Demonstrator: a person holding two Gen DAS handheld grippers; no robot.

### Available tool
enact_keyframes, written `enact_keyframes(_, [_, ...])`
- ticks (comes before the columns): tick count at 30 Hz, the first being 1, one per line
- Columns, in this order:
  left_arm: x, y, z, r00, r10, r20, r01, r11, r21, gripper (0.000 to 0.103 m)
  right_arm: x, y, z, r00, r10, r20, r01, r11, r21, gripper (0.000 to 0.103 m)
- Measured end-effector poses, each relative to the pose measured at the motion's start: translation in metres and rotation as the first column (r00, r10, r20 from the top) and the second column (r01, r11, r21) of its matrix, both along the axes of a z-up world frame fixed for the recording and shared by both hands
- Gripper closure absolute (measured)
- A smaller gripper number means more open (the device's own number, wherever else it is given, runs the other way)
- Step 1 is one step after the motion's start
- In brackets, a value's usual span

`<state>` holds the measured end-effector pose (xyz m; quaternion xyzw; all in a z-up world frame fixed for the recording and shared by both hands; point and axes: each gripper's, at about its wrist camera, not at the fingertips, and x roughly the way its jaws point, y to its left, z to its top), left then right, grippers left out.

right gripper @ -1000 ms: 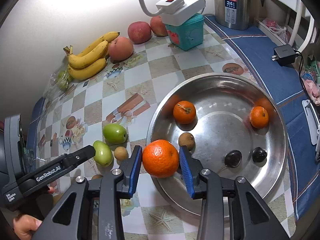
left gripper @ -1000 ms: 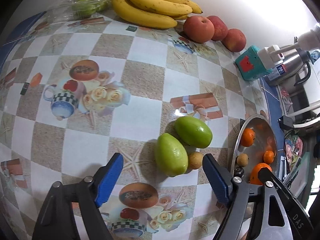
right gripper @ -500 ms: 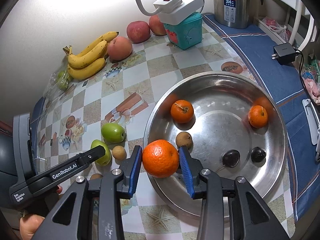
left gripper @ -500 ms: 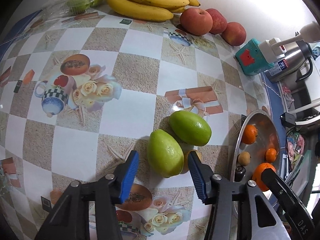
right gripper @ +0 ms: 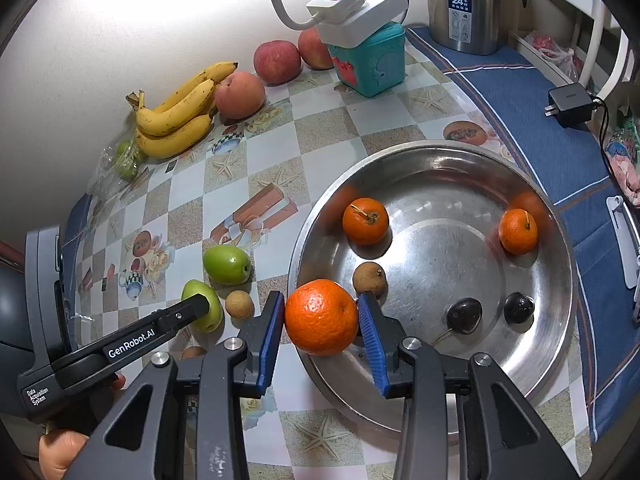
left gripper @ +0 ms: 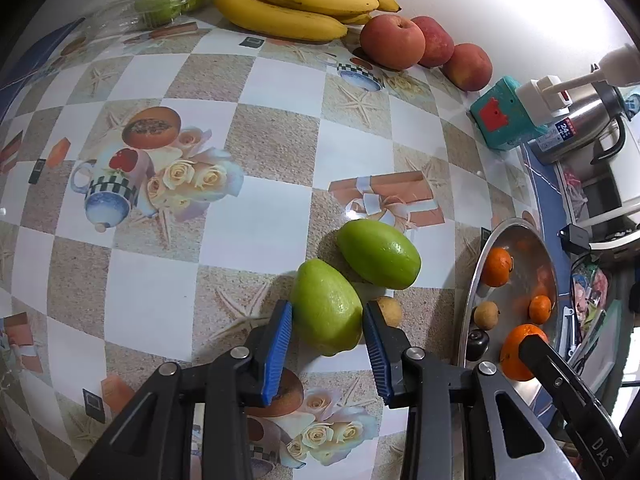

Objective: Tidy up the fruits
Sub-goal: 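Close the left tool on the pale green pear while the right tool holds its orange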

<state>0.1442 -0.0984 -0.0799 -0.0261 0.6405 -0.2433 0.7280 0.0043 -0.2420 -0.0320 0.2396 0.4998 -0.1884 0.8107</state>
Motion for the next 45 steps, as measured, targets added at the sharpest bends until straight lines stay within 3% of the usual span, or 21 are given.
enact_keyframes(4, [0.001,0.003,0.007,1.0,0.008,0.013,-0.008,1.0,-0.009,0.066,0.0,-0.001,0.0,1.0,-0.002,0.001,0.002,1.0,0.002,0.063])
enact_keyframes(7, [0.002,0.004,0.015,0.999,0.009,0.032,-0.008,1.0,-0.024,0.089,-0.002,-0.004,-0.002,1.0,-0.012,-0.002,0.012,1.0,0.005,0.063])
enact_keyframes(19, [0.014,0.024,0.014,0.998,0.066,-0.001,-0.066,0.995,-0.072,0.086,-0.006,-0.011,-0.005,0.999,-0.032,-0.007,0.032,0.999,0.016,0.063])
enact_keyframes(21, [0.017,0.029,0.013,0.997,0.074,-0.009,-0.075,0.995,-0.069,0.075,-0.005,-0.011,-0.006,0.999,-0.032,-0.009,0.032,0.999,0.017,0.063])
enact_keyframes(23, [0.019,0.033,0.011,0.996,0.089,-0.014,-0.09,0.994,-0.067,0.051,-0.006,-0.011,-0.006,0.999,-0.033,-0.01,0.034,0.999,0.018,0.063])
enact_keyframes(24, [0.019,0.034,0.01,0.995,0.093,-0.021,-0.094,0.993,-0.068,0.049,-0.005,-0.012,-0.006,0.999,-0.034,-0.01,0.034,0.999,0.018,0.063])
enact_keyframes(31, [0.014,0.022,-0.008,0.998,0.037,-0.058,-0.037,0.999,-0.007,0.045,-0.005,-0.012,-0.006,0.999,-0.034,-0.012,0.034,0.999,0.02,0.063])
enact_keyframes(39, [-0.001,0.001,-0.018,0.997,-0.032,-0.073,0.032,0.999,-0.002,0.046,-0.005,-0.011,-0.007,0.999,-0.033,-0.016,0.033,0.999,0.021,0.063])
enact_keyframes(43, [-0.005,-0.004,-0.017,0.996,-0.05,-0.078,0.049,0.999,-0.023,0.061,-0.005,-0.011,-0.007,0.999,-0.033,-0.015,0.033,0.999,0.021,0.063])
enact_keyframes(45, [-0.006,-0.007,-0.015,0.996,-0.059,-0.071,0.058,0.998,-0.015,0.062,-0.005,-0.011,-0.007,0.999,-0.033,-0.015,0.034,0.999,0.022,0.063])
